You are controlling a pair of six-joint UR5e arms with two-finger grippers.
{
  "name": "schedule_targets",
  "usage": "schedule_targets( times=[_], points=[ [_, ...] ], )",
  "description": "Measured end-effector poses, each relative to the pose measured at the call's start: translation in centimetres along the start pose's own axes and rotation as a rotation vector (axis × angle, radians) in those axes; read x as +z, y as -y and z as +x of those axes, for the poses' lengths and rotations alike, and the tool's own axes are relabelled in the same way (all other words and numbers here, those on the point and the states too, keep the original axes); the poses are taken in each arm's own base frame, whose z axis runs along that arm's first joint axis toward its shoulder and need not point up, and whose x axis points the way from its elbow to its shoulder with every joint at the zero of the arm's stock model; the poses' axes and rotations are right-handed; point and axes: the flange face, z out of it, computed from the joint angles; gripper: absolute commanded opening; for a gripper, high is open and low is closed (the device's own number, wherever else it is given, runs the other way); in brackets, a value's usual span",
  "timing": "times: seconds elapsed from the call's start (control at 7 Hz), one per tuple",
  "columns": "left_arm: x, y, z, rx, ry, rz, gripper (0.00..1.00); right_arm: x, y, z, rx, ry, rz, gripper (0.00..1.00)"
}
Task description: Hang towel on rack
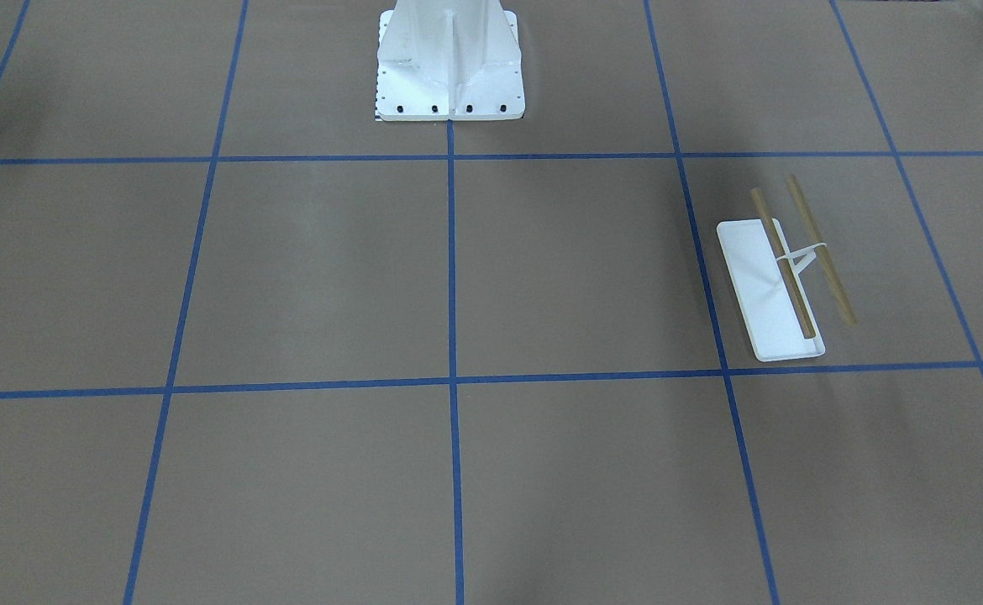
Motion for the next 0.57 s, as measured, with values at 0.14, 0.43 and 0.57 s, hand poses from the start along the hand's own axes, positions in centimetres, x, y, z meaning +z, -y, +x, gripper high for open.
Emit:
schedule_targets(
  times=[0.14, 0.43, 0.57],
  points=[
    [-0.1, 0.1, 0.1, 0.002, 0.0, 0.002, 0.98, -3.1, 1.4, -0.7, -0.006, 0.011, 0.07, 0.0],
    [-0.1, 0.3, 0.1, 0.013, 0.0, 0.011, 0.98, -11.4, 6.3, -4.9, -0.033, 0.056, 0.16, 0.0],
    [0.0, 0.4, 0.0, 0.033, 0.002, 0.03, 0.98, -18.3, 11.2, -9.3, -0.037, 0.069, 0.159, 0.0]
  ],
)
